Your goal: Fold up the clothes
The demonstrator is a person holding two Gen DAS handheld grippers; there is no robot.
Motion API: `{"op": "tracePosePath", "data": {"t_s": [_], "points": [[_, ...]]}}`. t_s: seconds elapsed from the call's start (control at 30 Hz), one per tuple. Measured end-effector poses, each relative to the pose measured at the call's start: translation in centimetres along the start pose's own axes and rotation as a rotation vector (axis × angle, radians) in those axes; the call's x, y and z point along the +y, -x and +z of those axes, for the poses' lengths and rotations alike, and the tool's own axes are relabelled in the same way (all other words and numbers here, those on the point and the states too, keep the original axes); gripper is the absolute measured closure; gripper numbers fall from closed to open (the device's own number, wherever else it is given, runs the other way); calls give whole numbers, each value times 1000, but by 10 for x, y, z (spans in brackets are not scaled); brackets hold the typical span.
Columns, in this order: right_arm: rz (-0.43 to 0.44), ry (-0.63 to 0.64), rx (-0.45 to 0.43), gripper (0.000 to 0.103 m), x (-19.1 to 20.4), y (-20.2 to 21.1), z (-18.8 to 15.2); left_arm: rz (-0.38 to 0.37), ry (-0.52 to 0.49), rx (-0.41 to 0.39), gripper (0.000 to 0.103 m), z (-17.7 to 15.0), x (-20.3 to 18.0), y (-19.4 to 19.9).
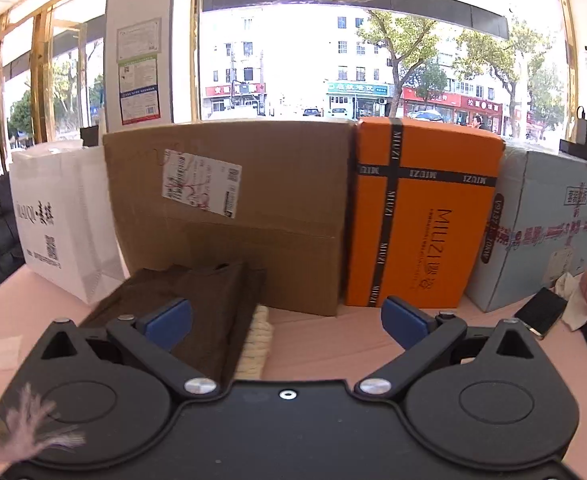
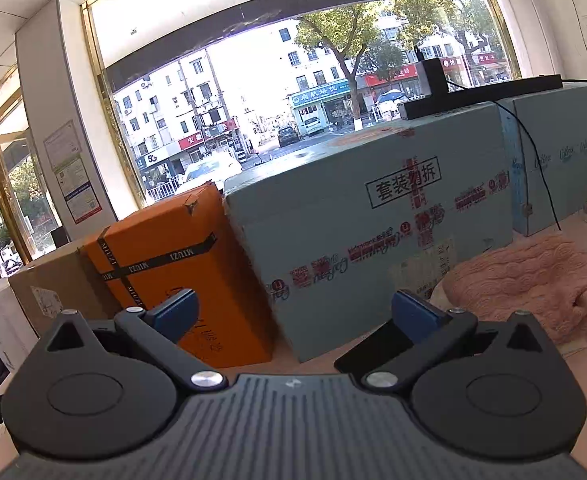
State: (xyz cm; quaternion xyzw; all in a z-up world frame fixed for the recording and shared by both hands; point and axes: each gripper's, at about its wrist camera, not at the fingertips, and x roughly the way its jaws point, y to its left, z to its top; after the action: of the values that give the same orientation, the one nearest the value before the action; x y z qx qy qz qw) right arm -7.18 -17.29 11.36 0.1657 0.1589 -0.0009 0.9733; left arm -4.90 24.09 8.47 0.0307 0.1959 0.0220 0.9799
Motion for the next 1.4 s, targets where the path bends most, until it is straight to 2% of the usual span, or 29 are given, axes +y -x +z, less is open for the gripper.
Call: {"op": "tracePosePath", "data": {"t_s": [0.07, 0.2, 0.3, 0.43, 0.5, 0.7, 0.83, 0.9, 1.0, 1.4], "points": [[7, 14, 17, 0, 19, -4, -10, 48, -38, -36, 0, -1, 19, 5], [32, 51, 36, 0, 48, -8, -31, 89, -19, -84, 0, -6, 49, 5], [40, 51, 51, 0, 65, -15, -38, 60, 39, -55, 0, -8, 60, -2], [28, 156, 72, 0, 87, -32, -39, -18, 107, -18, 0, -10, 62, -17], [23, 171, 91, 0, 95, -43, -43, -34, 135, 3, 0, -12, 56, -25], [68, 155, 149, 0, 115, -64, -57, -62, 344, 149, 0, -28, 42, -39], [85, 161, 177, 0, 120, -72, -61, -123, 292, 225, 0, -32, 20, -54], [87, 155, 189, 0, 119, -74, -63, -174, 283, 239, 0, -32, 13, -58], [68, 124, 196, 0, 111, -77, -63, -211, 256, 256, 0, -34, 4, -61], [40, 68, 198, 0, 97, -72, -64, -204, 256, 270, 0, -35, 7, -64]]}}
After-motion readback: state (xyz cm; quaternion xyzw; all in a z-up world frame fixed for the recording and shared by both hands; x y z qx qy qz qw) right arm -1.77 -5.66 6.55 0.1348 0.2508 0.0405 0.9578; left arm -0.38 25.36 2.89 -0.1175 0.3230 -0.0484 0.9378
